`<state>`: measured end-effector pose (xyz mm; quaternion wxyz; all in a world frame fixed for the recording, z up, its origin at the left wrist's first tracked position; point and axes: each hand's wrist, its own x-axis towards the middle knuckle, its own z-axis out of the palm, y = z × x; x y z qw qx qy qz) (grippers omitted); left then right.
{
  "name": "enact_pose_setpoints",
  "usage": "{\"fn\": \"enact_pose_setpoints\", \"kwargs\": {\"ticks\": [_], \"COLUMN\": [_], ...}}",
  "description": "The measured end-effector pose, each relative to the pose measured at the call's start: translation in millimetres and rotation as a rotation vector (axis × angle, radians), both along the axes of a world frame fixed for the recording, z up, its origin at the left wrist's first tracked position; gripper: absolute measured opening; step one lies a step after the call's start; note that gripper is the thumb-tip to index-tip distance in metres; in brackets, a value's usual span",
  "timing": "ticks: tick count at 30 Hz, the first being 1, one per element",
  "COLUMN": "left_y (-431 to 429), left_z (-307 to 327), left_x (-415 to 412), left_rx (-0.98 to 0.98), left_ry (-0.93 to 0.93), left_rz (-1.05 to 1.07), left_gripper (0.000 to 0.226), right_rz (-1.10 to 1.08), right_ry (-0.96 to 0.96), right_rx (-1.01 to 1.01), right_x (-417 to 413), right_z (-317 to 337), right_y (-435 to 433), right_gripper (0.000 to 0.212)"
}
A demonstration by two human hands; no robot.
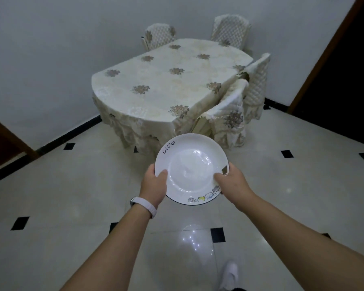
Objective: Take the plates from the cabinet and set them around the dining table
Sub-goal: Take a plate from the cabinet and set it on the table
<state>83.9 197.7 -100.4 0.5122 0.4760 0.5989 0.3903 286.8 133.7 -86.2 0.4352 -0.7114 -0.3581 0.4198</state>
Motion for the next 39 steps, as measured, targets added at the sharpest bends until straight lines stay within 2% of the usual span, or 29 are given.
{"fn": "enact_pose_setpoints", "kwargs": {"ticks": [10, 16, 20, 31, 39], "left_y": [79.5, 120.8, 143.1, 217.9, 315.2], "left_z": [-17.7, -4.6, 5.6, 18.1, -3.4], "left_x": [172.7, 289.7, 358.5, 492.7, 591.7], "left_rx": [-0.055, -0.057, -0.033, 0.048, 0.048], "left_ry": [0.036, 0.068, 0.062, 0.068, 0.116], "left_rz": [-0.127, -0.172, -0.229, -0.401, -0.519], "left_gripper": [0.021, 0.017, 0.024, 0.018, 0.010], "right_rz": [-0.125, -0.186, -0.234, -0.372, -0.462], "right_ry": [0.047, 0.029, 0.045, 0.046, 0.005], "right_rx": [-0.035, -0.049, -0.041, 0.003, -0.038], "right_x": [162.7, 274.1, 339.5, 452.9, 542.3], "right_z": [-22.6, -13.5, -6.7, 7.1, -2.0], "right_y": [56.1, 90.2, 104.7, 146.5, 228.4], "right_gripper": [0.021, 0.015, 0.017, 0.015, 0.019]}}
